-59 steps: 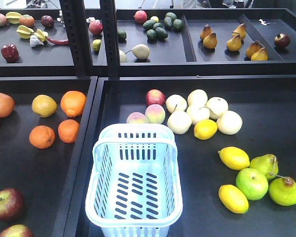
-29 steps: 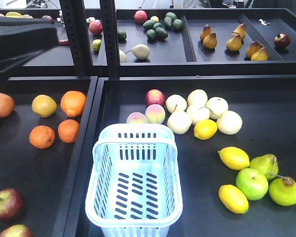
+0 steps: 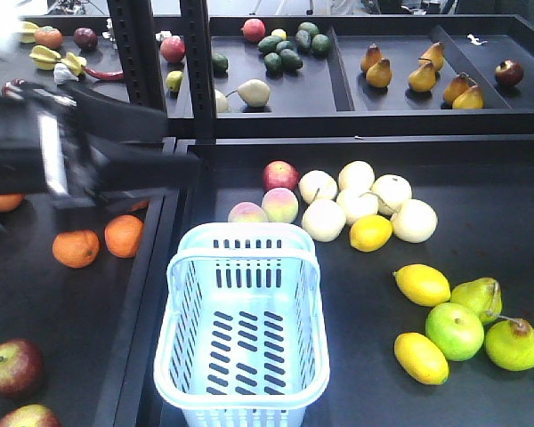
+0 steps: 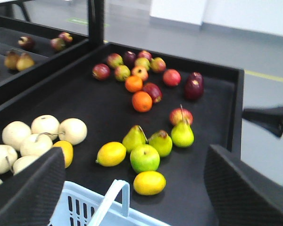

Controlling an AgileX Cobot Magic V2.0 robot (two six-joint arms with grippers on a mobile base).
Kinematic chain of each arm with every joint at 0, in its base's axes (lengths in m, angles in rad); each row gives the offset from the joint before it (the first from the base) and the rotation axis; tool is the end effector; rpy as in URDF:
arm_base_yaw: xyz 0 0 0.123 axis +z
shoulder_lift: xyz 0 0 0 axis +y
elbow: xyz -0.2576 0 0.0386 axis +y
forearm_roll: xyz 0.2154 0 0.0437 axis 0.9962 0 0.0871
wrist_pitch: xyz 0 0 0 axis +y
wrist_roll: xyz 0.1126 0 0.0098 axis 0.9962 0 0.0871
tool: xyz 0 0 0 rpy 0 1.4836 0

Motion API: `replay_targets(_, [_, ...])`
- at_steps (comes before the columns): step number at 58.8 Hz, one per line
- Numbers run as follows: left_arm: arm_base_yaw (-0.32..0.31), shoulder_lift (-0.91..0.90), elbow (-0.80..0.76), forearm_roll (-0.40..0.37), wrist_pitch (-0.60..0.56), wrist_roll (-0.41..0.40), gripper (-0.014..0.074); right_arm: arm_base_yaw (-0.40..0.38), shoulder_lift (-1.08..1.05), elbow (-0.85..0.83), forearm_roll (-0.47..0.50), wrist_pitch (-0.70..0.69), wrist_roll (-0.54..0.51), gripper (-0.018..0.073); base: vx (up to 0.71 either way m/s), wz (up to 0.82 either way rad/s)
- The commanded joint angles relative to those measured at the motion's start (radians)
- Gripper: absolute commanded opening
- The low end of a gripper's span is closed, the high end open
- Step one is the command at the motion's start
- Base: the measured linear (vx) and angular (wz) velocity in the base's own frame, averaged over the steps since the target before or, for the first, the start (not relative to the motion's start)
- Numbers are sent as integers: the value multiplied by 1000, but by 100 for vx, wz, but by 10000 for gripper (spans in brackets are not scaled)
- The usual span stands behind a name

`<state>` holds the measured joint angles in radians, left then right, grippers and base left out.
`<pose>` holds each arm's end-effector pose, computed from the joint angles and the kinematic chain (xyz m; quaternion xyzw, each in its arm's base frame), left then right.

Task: Pick three apples into basket with both arms
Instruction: 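Reach the left gripper over the blue basket handle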

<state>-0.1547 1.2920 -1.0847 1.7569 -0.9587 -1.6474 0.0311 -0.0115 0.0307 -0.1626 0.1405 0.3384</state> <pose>0.2315 -0.1281 0.3549 0.3930 0.6747 -0.3509 0.5170 0.0709 -0.0004 0.1902 0.0612 0.7291 0.0627 0.6788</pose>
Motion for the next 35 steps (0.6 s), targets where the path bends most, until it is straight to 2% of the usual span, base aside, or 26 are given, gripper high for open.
replay_targets(1, [-41,32,-28,22,13,130,559,-6,-12,11,-14,-72,-9,-5,0,0])
replay_targets(7, [-72,82,-28,22,32,232,539,-6,-12,11,-14,-72,-9,-5,0,0])
replay_targets(12, [-88,114,-28,22,76,268,533,-6,-12,11,-14,-72,-9,-5,0,0])
replay_targets(35, [-87,238,-28,22,90,299,533,-6,-12,11,-14,-72,-9,-5,0,0])
